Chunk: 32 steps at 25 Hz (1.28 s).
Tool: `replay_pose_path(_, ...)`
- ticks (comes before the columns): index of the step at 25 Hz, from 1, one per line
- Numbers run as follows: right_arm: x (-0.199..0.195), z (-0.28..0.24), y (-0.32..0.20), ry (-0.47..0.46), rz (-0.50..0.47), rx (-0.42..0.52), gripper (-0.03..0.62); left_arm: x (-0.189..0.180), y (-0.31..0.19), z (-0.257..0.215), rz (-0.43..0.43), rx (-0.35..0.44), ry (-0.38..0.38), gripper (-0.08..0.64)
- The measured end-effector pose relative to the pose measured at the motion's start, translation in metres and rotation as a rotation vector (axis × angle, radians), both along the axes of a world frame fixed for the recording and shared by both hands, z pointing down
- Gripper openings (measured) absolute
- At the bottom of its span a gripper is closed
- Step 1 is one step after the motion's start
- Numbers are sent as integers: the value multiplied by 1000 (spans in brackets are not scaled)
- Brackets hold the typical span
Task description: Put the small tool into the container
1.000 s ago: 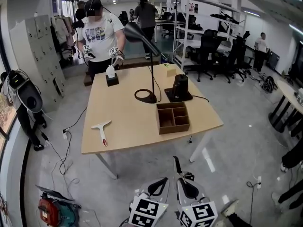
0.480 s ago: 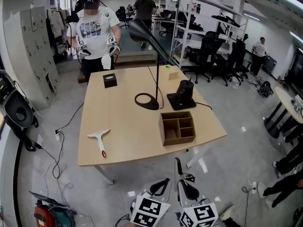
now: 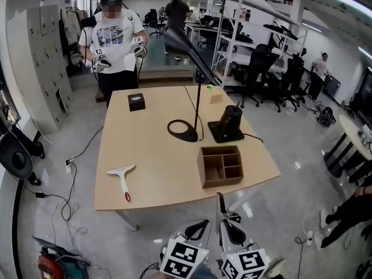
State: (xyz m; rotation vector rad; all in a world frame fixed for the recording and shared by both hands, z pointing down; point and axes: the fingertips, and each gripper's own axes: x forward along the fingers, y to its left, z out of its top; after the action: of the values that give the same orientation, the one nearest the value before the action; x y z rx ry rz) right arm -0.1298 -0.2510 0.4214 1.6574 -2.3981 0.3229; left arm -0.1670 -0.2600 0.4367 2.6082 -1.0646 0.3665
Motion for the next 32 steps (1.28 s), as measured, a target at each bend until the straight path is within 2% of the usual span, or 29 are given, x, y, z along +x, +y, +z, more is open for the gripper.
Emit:
replay_pose_path(7,28,10,-94,-15,-40,25,8,24,-88,14,-32,-3,-21,2)
replay_pose_path(17,113,21,-274,-59,-109,41,8,111,-258,27,-91,-29,-34,3)
replay_pose_path(22,145,29,-337,-76,-150,41,8,144,-312,31,-118,-34,-47,3)
replay_pose_path(26,159,42,-383,-89,-183,55,8,155,-350,47,-151,-53,-55,3)
replay_pose_path(32,157,54,-448,-114,-222,71,8,150,-403,62,-195,-70,-68,5)
